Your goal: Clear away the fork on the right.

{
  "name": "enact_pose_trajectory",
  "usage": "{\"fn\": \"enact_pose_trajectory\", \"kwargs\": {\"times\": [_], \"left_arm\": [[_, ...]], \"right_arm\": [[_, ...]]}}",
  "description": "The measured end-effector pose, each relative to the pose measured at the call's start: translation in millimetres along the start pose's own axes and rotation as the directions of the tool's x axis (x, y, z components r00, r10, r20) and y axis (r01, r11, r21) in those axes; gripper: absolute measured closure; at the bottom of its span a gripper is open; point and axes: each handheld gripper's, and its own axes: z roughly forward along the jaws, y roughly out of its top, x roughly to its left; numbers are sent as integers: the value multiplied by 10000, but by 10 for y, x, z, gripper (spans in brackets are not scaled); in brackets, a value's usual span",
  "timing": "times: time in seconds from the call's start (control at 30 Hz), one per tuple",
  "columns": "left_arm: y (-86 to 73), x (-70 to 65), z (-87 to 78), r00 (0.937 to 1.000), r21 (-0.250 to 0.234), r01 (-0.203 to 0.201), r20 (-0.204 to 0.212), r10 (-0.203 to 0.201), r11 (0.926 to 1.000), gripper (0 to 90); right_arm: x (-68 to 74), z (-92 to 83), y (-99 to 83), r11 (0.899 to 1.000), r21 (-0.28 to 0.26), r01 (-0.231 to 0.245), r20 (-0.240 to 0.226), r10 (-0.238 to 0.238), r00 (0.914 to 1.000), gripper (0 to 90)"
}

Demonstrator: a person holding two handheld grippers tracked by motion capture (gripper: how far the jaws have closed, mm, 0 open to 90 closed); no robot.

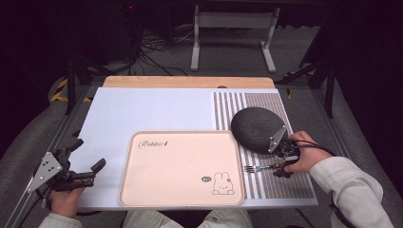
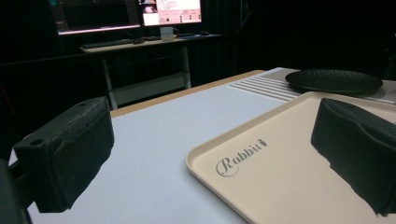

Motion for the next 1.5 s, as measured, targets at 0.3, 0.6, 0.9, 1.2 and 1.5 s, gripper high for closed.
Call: {"fn": "enact_pose_trajectory", "kwargs": {"times": [0.3, 0.6, 0.9, 1.2, 1.5], "left_arm": [[0, -1, 1, 10000, 7, 9, 18, -9, 10000, 0], [-2, 1, 3, 10000, 26, -29, 33, 29, 10000, 0], [-2, 0, 3, 10000, 27, -21, 22, 21, 10000, 0], [-3, -4, 0, 10000, 13, 20, -38, -20, 10000, 0], [-5, 2, -2, 10000, 17, 32, -52, -32, 10000, 0]], "right_arm": [[15, 102, -8, 9996, 260, 148, -407, -137, 9991, 228], [-20, 108, 20, 9987, 115, 488, -473, -482, 9977, 430], [-67, 110, 57, 9942, 365, 1016, -776, -985, 9921, 650], [-117, 128, 96, 9862, 296, 1631, -997, -1595, 9822, 743], [-109, 127, 108, 9807, 373, 1921, -1012, -1875, 9770, 783]]}}
